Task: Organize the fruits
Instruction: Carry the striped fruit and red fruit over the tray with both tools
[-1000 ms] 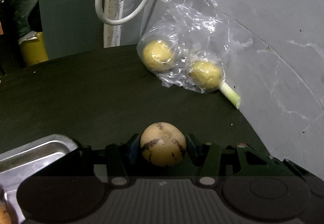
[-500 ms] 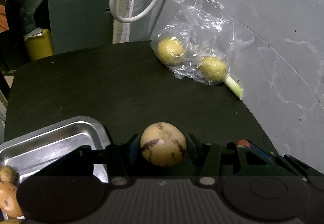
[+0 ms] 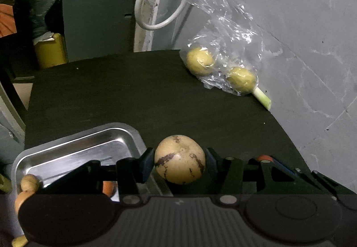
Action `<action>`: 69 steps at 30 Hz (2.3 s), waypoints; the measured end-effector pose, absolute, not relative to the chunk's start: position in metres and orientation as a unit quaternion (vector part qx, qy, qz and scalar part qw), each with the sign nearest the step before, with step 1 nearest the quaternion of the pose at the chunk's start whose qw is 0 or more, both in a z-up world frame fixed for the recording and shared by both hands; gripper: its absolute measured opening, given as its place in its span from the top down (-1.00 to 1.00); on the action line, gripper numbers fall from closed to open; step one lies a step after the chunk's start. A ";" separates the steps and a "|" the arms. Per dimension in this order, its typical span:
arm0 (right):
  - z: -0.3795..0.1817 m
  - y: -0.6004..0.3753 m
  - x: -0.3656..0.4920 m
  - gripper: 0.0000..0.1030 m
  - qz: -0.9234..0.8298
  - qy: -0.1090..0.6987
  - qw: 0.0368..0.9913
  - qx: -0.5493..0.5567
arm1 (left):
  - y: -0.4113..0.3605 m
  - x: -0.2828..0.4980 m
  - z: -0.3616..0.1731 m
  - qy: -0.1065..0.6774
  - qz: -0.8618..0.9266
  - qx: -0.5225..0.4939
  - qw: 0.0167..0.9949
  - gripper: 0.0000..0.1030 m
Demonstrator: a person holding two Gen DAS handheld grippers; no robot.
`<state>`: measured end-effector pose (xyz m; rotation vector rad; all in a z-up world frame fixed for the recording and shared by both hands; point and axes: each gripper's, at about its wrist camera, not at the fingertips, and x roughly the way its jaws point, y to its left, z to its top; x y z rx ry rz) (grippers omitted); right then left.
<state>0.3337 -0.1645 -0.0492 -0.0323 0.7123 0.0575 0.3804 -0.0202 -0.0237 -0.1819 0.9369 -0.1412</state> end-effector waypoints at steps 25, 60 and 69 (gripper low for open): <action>-0.044 -0.111 0.291 0.54 0.071 0.352 0.932 -0.037 | 0.032 0.344 -0.016 0.444 -0.042 -0.111 0.888 -0.04; -0.061 -0.070 0.276 0.53 0.126 0.384 0.913 -0.063 | 0.088 0.333 -0.037 0.457 0.030 -0.156 0.875 -0.04; -0.067 -0.064 0.285 0.53 0.137 0.389 0.909 -0.063 | 0.092 0.343 -0.045 0.462 0.033 -0.153 0.873 -0.04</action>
